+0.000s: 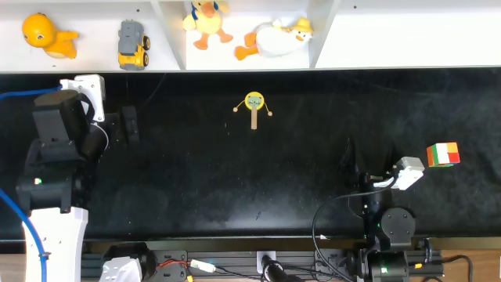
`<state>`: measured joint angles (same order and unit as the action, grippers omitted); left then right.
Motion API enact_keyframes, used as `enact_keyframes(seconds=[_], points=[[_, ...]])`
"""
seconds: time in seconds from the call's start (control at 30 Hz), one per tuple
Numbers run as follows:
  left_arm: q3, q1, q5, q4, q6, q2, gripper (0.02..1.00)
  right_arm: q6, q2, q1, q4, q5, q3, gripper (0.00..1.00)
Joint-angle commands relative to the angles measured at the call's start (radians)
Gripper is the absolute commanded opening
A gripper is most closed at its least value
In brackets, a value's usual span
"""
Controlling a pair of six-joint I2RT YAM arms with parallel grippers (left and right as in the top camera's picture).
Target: Store Toys
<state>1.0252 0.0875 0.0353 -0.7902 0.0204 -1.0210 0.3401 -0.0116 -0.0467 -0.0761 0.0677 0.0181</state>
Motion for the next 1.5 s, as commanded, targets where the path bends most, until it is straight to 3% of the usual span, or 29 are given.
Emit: enact_keyframes(seconds=[0.03,0.47,0.63,0.8,1.0,1.17,1.27,1.5], points=[[-0.003,0.008,-0.015,-0.002,0.014,0.009,0.996,0.004,0.008,-0.006,0.005,0.008,-0.014,0.998],[-0.013,0.009,-0.015,-0.045,0.015,0.047,0.998,0.004,0.008,-0.006,0.005,0.008,-0.014,0.996],[-0.161,0.009,0.061,0.125,0.015,0.208,0.998,0.004,0.008,-0.006,0.005,0.008,-0.014,0.996],[-0.45,0.008,0.039,0.374,0.019,0.451,0.998,0.004,0.008,-0.006,0.005,0.008,-0.014,0.993],[-0.775,0.008,0.035,0.631,0.192,0.682,0.998,0.004,0.008,-0.006,0.005,0.008,-0.014,0.996],[-0.958,0.008,0.015,0.822,0.194,0.788,0.998,0.004,0.008,-0.006,0.005,0.008,-0.014,0.996],[-1.02,0.008,0.018,0.884,0.195,0.835,0.998,0.004,0.008,-0.006,0.005,0.008,-0.014,0.993],[-1.017,0.008,0.022,0.754,0.198,0.982,0.996,0.004,0.008,-0.006,0.005,0.008,-0.014,0.996]])
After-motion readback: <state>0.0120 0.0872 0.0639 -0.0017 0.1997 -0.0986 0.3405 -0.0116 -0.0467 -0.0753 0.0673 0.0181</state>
